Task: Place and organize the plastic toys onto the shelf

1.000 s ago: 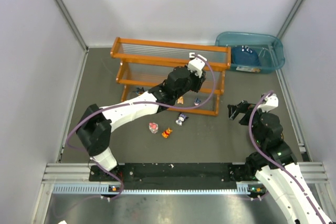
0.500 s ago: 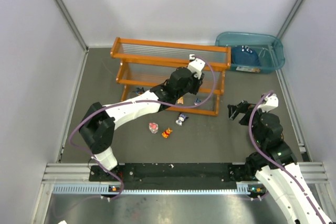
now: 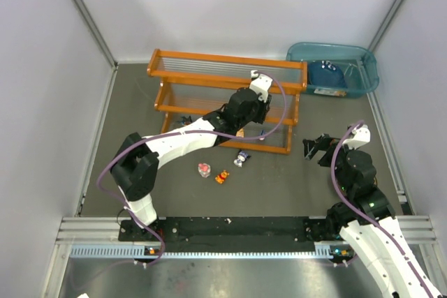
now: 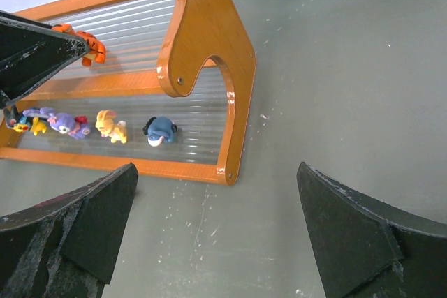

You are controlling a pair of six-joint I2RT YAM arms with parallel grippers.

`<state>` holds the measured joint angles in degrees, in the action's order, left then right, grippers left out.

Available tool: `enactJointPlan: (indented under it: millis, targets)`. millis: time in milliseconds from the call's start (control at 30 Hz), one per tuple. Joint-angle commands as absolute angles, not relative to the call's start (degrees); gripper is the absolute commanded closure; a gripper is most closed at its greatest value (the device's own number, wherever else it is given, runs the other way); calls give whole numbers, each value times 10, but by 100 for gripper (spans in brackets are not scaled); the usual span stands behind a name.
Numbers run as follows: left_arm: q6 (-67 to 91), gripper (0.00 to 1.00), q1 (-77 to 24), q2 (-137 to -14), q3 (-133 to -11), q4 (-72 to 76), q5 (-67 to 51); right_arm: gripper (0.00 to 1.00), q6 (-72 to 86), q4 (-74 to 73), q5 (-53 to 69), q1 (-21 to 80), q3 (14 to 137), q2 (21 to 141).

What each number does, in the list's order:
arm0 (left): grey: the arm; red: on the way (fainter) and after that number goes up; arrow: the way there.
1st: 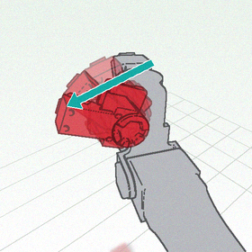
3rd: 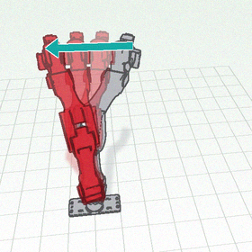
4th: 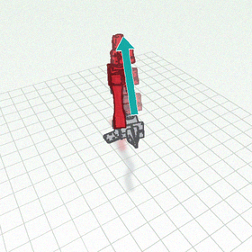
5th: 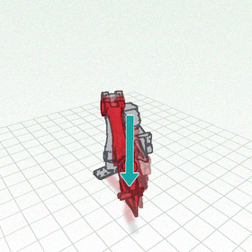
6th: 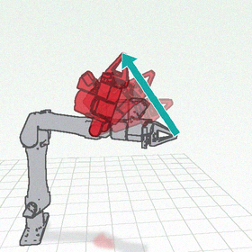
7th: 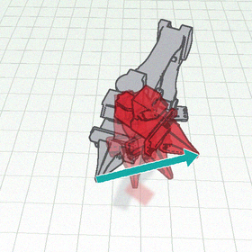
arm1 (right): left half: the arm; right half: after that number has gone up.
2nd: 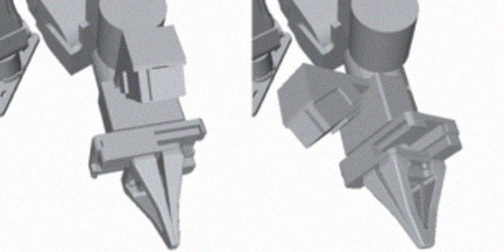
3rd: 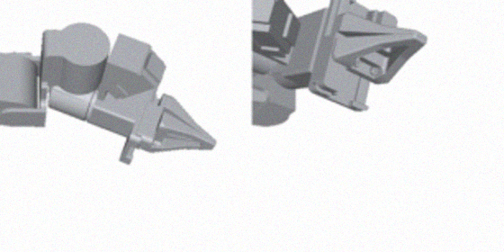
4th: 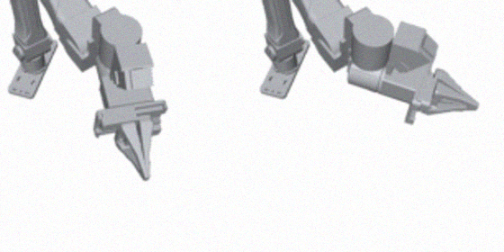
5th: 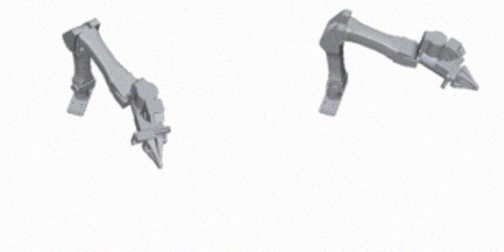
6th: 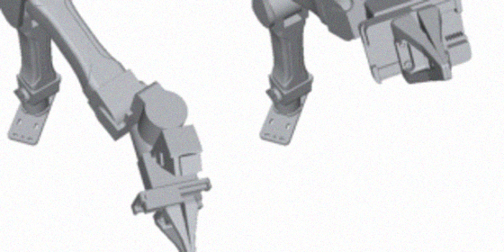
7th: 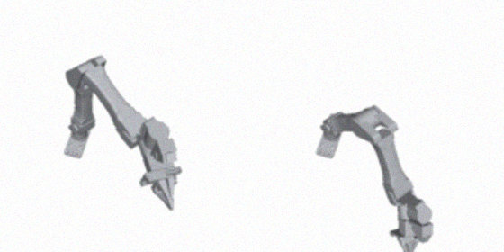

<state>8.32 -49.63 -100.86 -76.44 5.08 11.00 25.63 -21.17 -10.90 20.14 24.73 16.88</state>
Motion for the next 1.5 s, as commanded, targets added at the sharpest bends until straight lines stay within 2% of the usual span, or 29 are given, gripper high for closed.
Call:
enactJointPlan:
  millis: [0,700,900,1467]
  targets:
    - [99,93,-488,-1018,-790,64,120,1,259,-210,-111,206,245,165]
    - [98,55,-488,-1013,-772,76,104,1,259,-210,-111,207,244,165]
    - [95,48,-488,-1011,-772,77,106,1,259,-211,-112,207,244,165]
    - [74,40,-489,-944,-733,97,97,1,261,-213,-113,206,243,156]
